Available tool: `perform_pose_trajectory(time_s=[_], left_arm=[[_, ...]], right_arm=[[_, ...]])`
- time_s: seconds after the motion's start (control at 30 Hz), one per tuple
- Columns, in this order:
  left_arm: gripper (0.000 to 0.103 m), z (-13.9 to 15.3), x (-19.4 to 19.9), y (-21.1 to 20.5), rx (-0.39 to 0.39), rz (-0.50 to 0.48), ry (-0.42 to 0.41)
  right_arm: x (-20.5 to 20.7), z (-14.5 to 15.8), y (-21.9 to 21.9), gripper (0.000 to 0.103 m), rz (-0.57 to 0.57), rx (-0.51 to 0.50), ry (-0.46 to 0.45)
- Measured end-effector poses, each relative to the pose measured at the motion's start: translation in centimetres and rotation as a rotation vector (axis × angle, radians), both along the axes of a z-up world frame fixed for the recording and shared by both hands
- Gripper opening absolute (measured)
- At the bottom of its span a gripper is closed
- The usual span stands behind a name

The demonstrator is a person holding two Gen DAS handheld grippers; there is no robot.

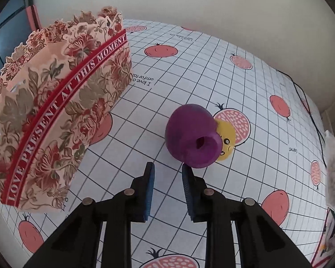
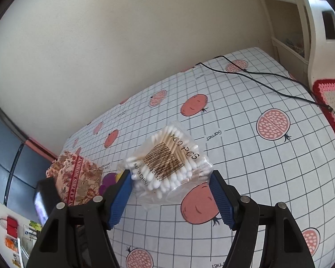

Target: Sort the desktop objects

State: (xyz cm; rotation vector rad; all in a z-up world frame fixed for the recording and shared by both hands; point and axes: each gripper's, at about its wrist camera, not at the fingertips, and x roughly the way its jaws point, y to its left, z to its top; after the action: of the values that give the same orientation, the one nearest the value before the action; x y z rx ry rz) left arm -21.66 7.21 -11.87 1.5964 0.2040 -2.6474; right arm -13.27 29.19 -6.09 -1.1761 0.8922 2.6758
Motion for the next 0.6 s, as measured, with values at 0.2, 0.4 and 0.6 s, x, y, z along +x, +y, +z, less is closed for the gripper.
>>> perform_pose_trajectory(time_s=[0.2,0.4,0.6], left_arm=[[0.048,0.5,-0.8,-1.3,0.073,-0.012,-0.012],[0.081,1.8,-0.6,-1.2,0.072,-0.006,0.020],[0.088,2.7,-1.4,0.0,-0.007,-0.040,0.097]], right_arm=[[-1.1,-1.7,0.4,0.072,-0.010,-0.013,-0.047],[-1.6,-2.0,0.4,0.072,-0.002,-0.049,-0.060],[-2.1,-1.7,0.1,0.072,0.018,-0.080,-0.045]])
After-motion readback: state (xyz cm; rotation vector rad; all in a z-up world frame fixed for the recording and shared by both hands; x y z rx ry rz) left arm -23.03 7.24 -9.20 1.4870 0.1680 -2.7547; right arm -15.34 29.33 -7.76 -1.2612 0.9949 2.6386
